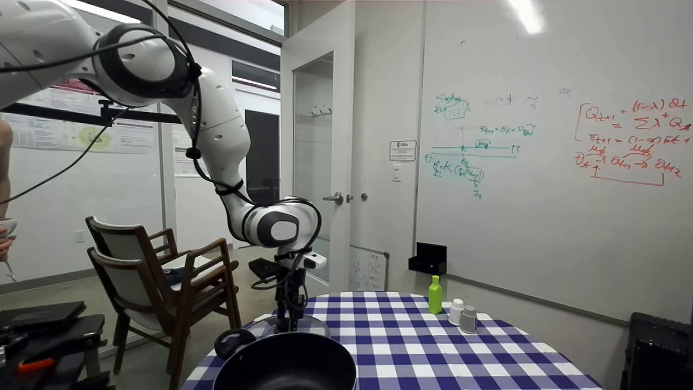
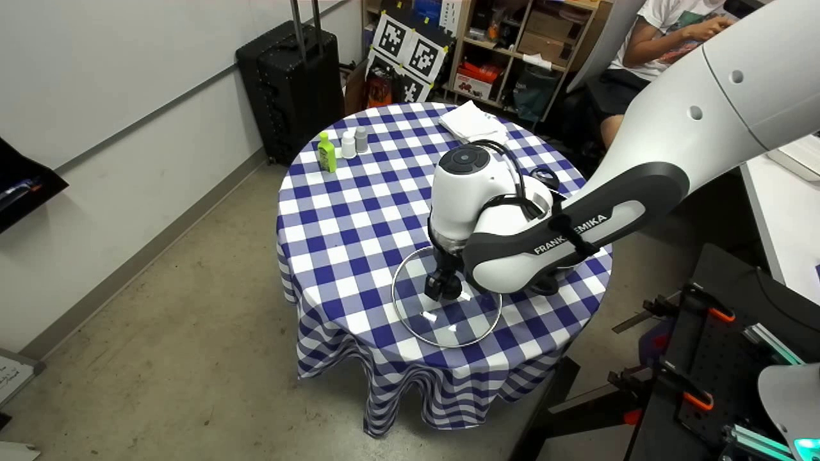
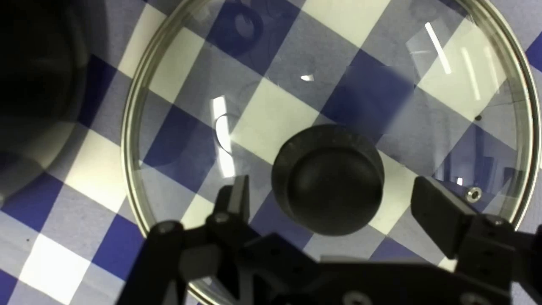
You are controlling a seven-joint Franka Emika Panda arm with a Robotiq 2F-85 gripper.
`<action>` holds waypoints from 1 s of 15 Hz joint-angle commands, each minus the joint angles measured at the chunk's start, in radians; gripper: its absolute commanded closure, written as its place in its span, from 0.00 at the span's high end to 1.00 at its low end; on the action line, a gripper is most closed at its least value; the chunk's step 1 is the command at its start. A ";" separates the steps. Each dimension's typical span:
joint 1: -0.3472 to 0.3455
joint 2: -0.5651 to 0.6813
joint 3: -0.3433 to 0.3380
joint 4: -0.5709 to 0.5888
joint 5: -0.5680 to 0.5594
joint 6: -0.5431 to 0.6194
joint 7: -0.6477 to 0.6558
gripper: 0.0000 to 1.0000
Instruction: Put the glass lid on the pot
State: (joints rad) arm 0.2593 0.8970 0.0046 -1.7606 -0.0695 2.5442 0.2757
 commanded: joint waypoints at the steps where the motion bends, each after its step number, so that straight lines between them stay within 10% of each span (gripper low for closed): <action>1: -0.004 0.011 0.001 0.017 0.004 -0.007 -0.024 0.69; 7: -0.002 0.001 0.004 0.014 0.005 -0.033 -0.023 0.27; 15: -0.008 -0.100 0.078 -0.031 0.042 -0.088 -0.042 0.26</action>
State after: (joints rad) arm 0.2572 0.8789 0.0396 -1.7602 -0.0639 2.5121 0.2710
